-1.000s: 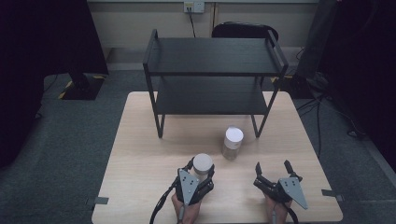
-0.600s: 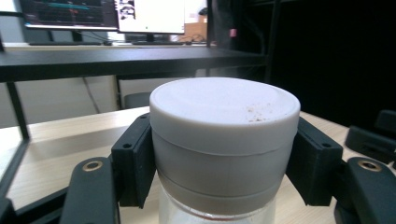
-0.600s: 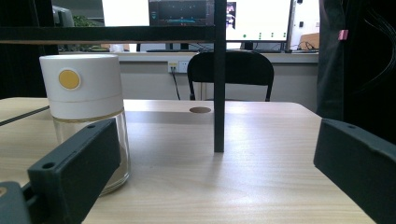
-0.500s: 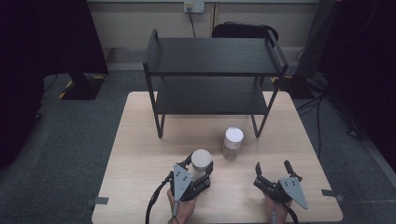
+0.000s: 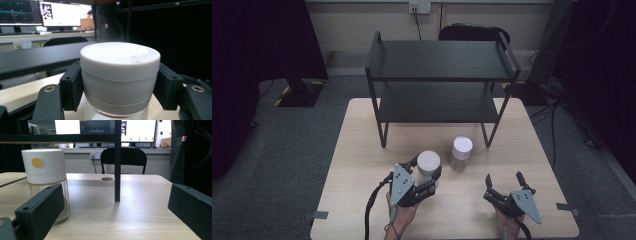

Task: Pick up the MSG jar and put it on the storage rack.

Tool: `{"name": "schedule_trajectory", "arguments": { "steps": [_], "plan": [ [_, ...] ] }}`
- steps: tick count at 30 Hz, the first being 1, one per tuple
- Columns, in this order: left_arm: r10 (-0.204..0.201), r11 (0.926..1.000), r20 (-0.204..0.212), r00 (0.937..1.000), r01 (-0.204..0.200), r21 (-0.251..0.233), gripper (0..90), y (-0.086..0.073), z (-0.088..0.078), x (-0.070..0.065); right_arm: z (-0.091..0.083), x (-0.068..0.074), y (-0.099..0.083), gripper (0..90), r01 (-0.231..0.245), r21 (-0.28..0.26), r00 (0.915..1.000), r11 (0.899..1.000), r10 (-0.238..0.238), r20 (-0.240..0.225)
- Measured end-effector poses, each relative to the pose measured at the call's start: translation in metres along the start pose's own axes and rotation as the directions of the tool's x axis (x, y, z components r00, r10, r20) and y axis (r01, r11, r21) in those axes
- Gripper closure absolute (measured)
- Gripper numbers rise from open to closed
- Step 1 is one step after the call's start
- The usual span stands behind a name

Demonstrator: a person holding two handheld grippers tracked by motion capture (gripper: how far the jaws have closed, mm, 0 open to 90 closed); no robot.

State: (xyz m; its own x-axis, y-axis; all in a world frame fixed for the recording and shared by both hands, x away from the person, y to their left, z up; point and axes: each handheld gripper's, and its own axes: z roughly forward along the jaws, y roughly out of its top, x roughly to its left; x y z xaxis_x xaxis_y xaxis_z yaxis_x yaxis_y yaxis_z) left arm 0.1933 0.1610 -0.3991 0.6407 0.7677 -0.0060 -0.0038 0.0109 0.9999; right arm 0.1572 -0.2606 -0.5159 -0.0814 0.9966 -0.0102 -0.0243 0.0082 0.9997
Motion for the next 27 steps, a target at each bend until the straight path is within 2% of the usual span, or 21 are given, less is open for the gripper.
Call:
{"name": "schedule_trajectory", "arguments": {
  "steps": [5,9,12,14,15,17,20,24,27],
  "plan": [
    [-0.014,0.9998,0.038,0.9992,0.014,-0.015,34.1,0.018,0.003,0.017,0.0,0.0,0.0,0.0,0.0,0.0,1.0,1.0,0.0,0.0],
    [0.01,0.9998,0.066,0.9978,-0.009,-0.017,34.1,0.036,0.009,0.029,0.0,0.0,0.0,0.0,0.0,0.0,1.0,1.0,0.0,-0.001],
    [0.004,0.9993,0.096,0.9954,0.0,-0.039,34.1,0.05,0.014,0.042,0.0,0.0,0.0,0.0,0.0,0.0,1.0,1.0,0.0,0.0],
    [0.003,0.9989,0.098,0.9951,0.001,-0.046,34.1,0.053,0.016,0.044,0.0,0.0,0.0,0.0,0.0,0.0,1.0,1.0,0.0,0.001],
    [0.008,0.9989,0.108,0.9941,-0.003,-0.047,34.1,0.065,0.021,0.05,0.0,0.0,0.0,0.0,0.0,0.0,1.0,1.0,0.0,0.001],
    [0.015,0.9985,0.127,0.9918,-0.008,-0.053,34.1,0.077,0.026,0.059,0.0,0.0,0.0,0.0,-0.001,0.0,1.0,1.0,0.001,-0.002],
    [-0.002,0.9965,0.157,0.9876,0.015,-0.082,34.1,0.093,0.034,0.071,0.0,-0.001,0.0,0.0,0.0,0.0,1.0,1.0,0.0,-0.004],
    [0.035,0.9949,0.166,0.9856,-0.019,-0.1,34.1,0.119,0.045,0.078,0.0,-0.001,0.0,0.0,-0.002,0.0,1.0,1.0,0.002,-0.003],
    [0.024,0.9936,0.17,0.9851,-0.004,-0.113,34.1,0.135,0.054,0.084,0.0,-0.001,0.0,0.0,-0.001,0.0,1.0,1.0,0.001,-0.003]
  ]
}}
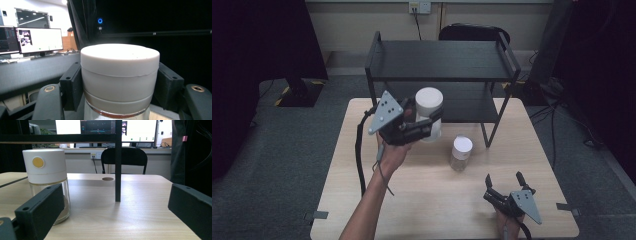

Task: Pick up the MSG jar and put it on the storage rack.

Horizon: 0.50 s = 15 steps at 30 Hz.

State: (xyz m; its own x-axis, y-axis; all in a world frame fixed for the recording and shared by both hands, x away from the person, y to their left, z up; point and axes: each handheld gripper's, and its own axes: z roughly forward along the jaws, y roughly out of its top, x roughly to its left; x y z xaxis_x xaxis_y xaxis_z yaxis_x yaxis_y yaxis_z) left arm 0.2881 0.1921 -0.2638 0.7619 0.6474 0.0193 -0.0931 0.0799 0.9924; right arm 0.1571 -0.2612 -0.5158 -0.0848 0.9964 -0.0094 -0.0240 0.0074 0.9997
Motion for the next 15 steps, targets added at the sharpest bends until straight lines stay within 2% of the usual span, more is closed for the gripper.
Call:
{"name": "schedule_trajectory", "arguments": {
  "steps": [5,6,7,10,13,14,15],
  "plan": [
    [0.038,0.9992,-0.029,0.9988,-0.039,-0.013,34.1,0.029,0.016,0.005,0.0,0.0,0.0,0.0,0.0,0.0,1.0,1.0,0.0,0.0],
    [0.038,0.9992,-0.029,0.9988,-0.039,-0.013,34.1,0.029,0.016,0.005,0.0,0.0,0.0,0.0,0.0,0.0,1.0,1.0,0.0,0.0],
    [0.051,0.9985,-0.048,0.9976,-0.052,-0.02,34.1,0.038,0.021,0.006,0.0,-0.001,0.0,0.0,0.0,0.0,1.0,1.0,0.0,-0.004],
    [0.053,0.9981,-0.09,0.9945,-0.056,-0.027,34.1,0.051,0.031,0.009,0.0,-0.001,0.0,0.0,-0.002,0.0,1.0,1.0,0.002,-0.004],
    [0.044,0.9981,-0.147,0.9881,-0.05,-0.037,34.1,0.058,0.044,0.011,0.0,-0.001,0.0,0.0,-0.002,0.0,1.0,1.0,0.002,-0.004],
    [0.037,0.9981,-0.18,0.983,-0.045,-0.043,34.2,0.059,0.05,0.01,0.0,-0.001,0.0,0.0,-0.001,0.001,1.0,1.0,0.001,-0.005],
    [0.035,0.9979,-0.223,0.9743,-0.047,-0.045,34.2,0.059,0.056,0.006,0.0,-0.001,0.0,0.0,-0.001,-0.001,1.0,1.0,0.001,-0.004]
  ]
}}
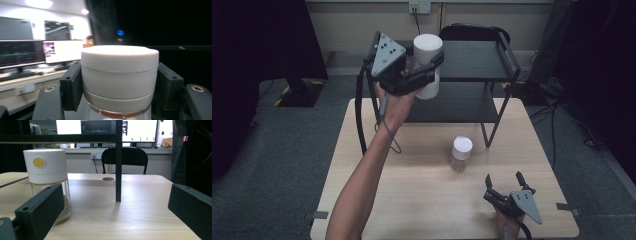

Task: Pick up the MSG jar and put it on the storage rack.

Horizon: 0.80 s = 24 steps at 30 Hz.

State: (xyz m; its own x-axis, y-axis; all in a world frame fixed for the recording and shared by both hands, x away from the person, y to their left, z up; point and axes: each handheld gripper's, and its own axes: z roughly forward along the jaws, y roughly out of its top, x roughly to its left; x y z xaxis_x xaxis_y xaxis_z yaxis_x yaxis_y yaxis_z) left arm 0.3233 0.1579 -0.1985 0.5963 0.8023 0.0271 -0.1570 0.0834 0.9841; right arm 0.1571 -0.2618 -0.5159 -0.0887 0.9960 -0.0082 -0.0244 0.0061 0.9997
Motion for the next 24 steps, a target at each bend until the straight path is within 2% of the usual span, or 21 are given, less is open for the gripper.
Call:
{"name": "schedule_trajectory", "arguments": {
  "steps": [1,2,3,4,7,11,16,18,24],
  "plan": [
    [0.017,0.9998,-0.035,0.9992,-0.016,0.011,34.2,0.002,0.008,-0.003,0.0,0.0,0.0,0.0,0.0,0.0,1.0,1.0,0.0,0.001],
    [0.017,0.9998,-0.035,0.9992,-0.016,0.011,34.2,0.002,0.008,-0.003,0.0,0.0,0.0,0.0,-0.001,0.001,1.0,1.0,0.001,0.001],
    [0.018,0.9998,-0.073,0.9972,-0.017,0.011,34.2,0.003,0.018,-0.005,0.0,0.0,0.0,0.0,0.0,0.0,1.0,1.0,0.0,0.001],
    [0.01,0.9998,-0.088,0.9961,-0.009,0.015,34.2,0.005,0.022,-0.005,0.0,0.0,0.0,0.0,-0.001,0.0,1.0,1.0,0.001,0.001],
    [-0.016,0.9998,-0.1,0.9949,0.017,0.01,34.2,0.006,0.033,-0.003,0.0,0.0,0.0,0.0,0.0,-0.001,1.0,1.0,0.0,0.001],
    [0.024,0.9995,-0.142,0.9896,-0.02,0.026,34.2,0.006,0.049,-0.008,0.0,0.0,0.0,0.0,-0.001,0.001,1.0,1.0,0.001,0.001],
    [0.011,0.9998,-0.164,0.9864,-0.008,0.019,34.2,0.002,0.057,-0.007,0.0,0.0,0.0,0.0,-0.002,-0.001,1.0,1.0,0.002,-0.001],
    [0.005,0.9994,-0.167,0.9859,0.001,0.035,34.2,0.003,0.062,-0.005,0.0,0.0,0.0,0.0,-0.001,0.0,1.0,1.0,0.001,-0.001],
    [0.02,0.9985,-0.184,0.9827,-0.01,0.054,34.1,-0.003,0.071,-0.005,0.0,0.0,0.0,0.0,-0.001,0.0,1.0,1.0,0.001,-0.002]
  ]
}}
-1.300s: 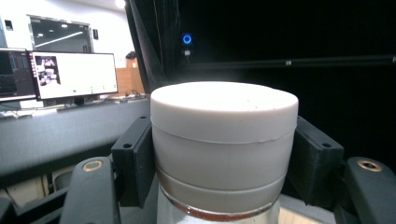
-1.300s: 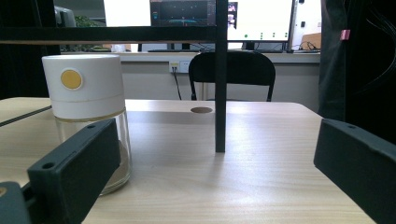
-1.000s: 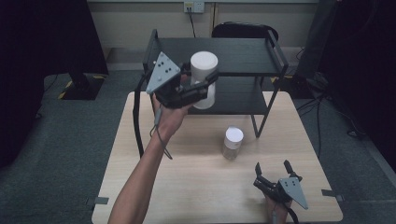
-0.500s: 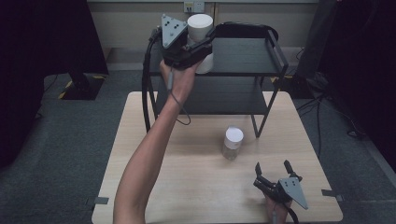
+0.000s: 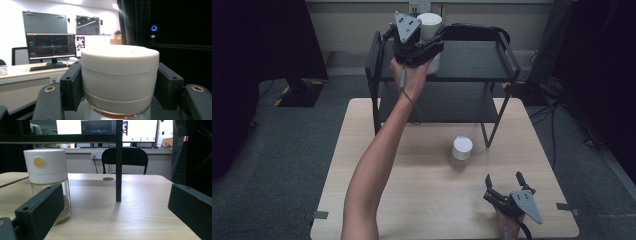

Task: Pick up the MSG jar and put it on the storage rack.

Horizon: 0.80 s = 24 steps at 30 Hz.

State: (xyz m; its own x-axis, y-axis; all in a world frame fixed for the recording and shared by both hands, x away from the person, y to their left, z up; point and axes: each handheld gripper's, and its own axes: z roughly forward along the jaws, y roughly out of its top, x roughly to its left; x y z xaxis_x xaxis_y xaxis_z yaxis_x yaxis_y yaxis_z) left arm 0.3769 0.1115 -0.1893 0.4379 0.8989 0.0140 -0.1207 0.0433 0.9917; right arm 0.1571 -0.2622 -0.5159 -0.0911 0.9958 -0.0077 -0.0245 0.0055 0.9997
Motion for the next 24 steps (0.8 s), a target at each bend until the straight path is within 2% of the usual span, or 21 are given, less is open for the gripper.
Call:
{"name": "schedule_trajectory", "arguments": {
  "steps": [2,5,11,20,22,23,24],
  "plan": [
    [0.013,0.9999,0.017,0.9998,-0.013,-0.002,34.1,-0.0033,0.0012,0.0016,0.0,-0.0001,0.0,0.0,0.0,0.0,1.0,1.0,0.0,-0.001],
    [0.021,0.9998,0.013,0.9997,-0.021,-0.006,34.2,-0.0067,0.003,-0.0009,0.0,0.0,0.0,0.0,0.0,0.0,1.0,1.0,0.0,0.0],
    [-0.006,0.9999,0.013,0.9999,0.006,-0.008,34.1,-0.0087,0.005,0.0035,0.0001,0.0001,0.0001,0.0,0.001,0.0,1.0,1.0,-0.001,0.001],
    [-0.005,1.0,0.008,1.0,0.005,-0.003,33.9,-0.0078,0.0043,0.0024,0.0001,0.0006,0.0001,0.0,0.001,0.001,1.0,1.0,-0.001,0.003],
    [0.013,0.9999,0.011,0.9998,-0.013,-0.008,33.7,-0.0096,0.0047,0.0037,0.0001,0.0006,0.0001,0.0,0.0,0.001,1.0,1.0,0.0,0.003],
    [0.02,0.9997,0.012,0.9997,-0.02,-0.011,31.8,-0.0109,0.0052,0.0037,0.0001,0.0006,0.0001,0.0,0.001,0.001,1.0,1.0,-0.001,0.003],
    [0.016,0.9998,0.02,0.9997,-0.016,-0.012,23.7,-0.011,0.0054,0.0044,0.0,0.0006,0.0001,0.0,0.001,0.001,1.0,1.0,-0.001,0.003]
  ]
}}
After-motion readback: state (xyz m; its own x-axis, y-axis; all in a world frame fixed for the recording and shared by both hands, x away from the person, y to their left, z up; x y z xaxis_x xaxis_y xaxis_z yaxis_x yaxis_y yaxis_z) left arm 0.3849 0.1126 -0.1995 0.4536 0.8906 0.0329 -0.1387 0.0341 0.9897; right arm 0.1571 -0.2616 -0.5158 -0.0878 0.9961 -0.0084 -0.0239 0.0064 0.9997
